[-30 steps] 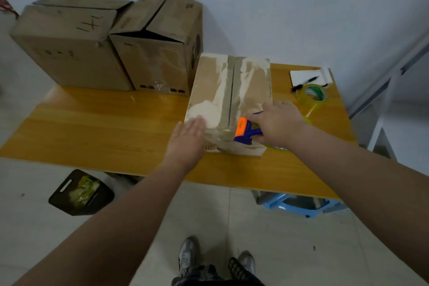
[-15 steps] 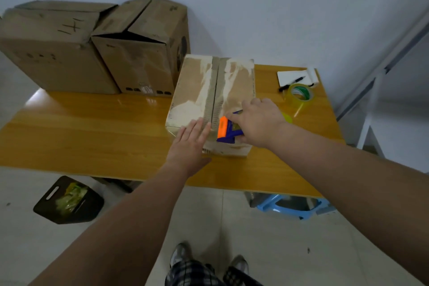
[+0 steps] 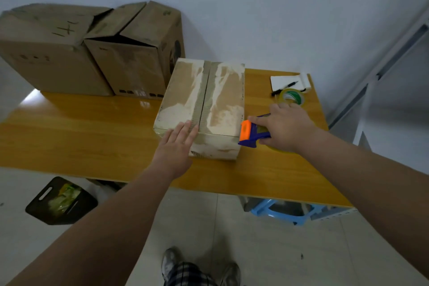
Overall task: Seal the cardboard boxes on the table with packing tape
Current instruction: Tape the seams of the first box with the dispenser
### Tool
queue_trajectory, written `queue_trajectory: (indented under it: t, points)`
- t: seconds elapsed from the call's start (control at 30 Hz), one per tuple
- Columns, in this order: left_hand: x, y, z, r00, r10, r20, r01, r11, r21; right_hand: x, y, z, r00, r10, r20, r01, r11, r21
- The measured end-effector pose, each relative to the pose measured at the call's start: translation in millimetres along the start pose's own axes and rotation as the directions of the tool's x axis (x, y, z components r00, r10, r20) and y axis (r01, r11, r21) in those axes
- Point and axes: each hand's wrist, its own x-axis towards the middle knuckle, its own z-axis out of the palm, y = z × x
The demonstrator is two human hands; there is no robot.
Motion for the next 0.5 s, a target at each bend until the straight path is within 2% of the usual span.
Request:
queue_trajectory:
  t: [0.13,0.23,0.37,0.5]
  points:
    - [-1,13,1,0.997,-0.065,0.029,0.065,0.998,0.016,0,0,7,1.0,0.002,-0.001,-0.002,1.0,0.009]
    - [1,34,-1,0.995,-0.1,0.0,0.1,0.994,0.044,2,-2,9,1.0,0.003,-0.019,-0.003,1.0,-0.016]
    - [15,82,-8,0.996,0.087,-0.016,-0.086,0.995,0.048,3,-1,10,1.0,0.021,-0.001,-0.021,1.0,0.017]
    - [16,67,-7,0.994,0.11,-0.006,-0.109,0.992,0.055,-1,4,16,0.999,0.046,0.02,-0.048,0.992,0.119]
